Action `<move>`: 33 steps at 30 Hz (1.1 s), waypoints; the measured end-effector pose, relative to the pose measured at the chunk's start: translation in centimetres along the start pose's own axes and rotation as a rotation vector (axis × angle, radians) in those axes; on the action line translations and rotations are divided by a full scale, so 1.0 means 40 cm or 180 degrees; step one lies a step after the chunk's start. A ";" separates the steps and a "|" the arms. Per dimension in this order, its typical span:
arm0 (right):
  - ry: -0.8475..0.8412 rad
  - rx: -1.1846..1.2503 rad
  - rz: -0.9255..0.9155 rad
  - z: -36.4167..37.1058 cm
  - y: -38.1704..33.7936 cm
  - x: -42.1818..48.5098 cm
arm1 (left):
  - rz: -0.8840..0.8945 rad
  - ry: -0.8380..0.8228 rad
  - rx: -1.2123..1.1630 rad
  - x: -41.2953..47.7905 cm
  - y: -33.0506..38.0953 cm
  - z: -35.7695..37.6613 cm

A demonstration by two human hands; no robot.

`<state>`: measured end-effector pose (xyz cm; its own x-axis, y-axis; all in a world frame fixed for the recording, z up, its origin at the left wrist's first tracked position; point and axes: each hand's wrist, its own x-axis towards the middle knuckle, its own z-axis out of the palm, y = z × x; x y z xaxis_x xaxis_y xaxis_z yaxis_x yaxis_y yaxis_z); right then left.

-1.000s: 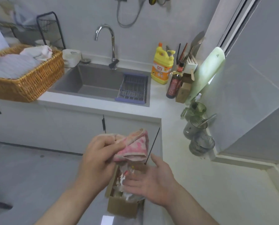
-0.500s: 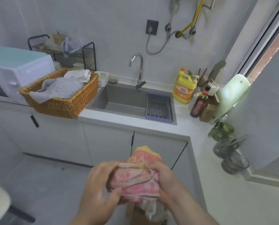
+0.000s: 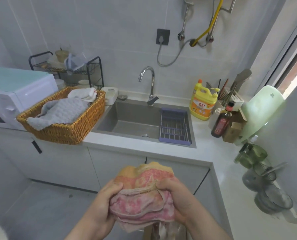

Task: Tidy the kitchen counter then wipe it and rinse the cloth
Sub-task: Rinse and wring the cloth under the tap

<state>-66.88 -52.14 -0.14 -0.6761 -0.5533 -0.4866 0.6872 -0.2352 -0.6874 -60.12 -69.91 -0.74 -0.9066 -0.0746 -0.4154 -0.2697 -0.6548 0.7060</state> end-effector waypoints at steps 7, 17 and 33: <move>-0.0113 -0.0111 -0.0003 -0.072 -0.091 0.075 | 0.0352 0.0502 0.0205 0.123 0.031 0.071; 0.0140 -0.0447 -0.0745 -0.089 -0.172 0.186 | 0.0387 0.0434 0.0323 0.259 0.115 0.098; -0.0066 0.0127 -0.0756 0.128 -0.257 0.529 | -0.0035 -0.0237 0.0453 0.577 0.419 -0.110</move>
<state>-86.90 -65.53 -0.61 -0.8148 -0.4947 -0.3023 0.5196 -0.3919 -0.7592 -84.14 -85.91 -0.99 -0.9235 -0.0085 -0.3835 -0.3182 -0.5416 0.7781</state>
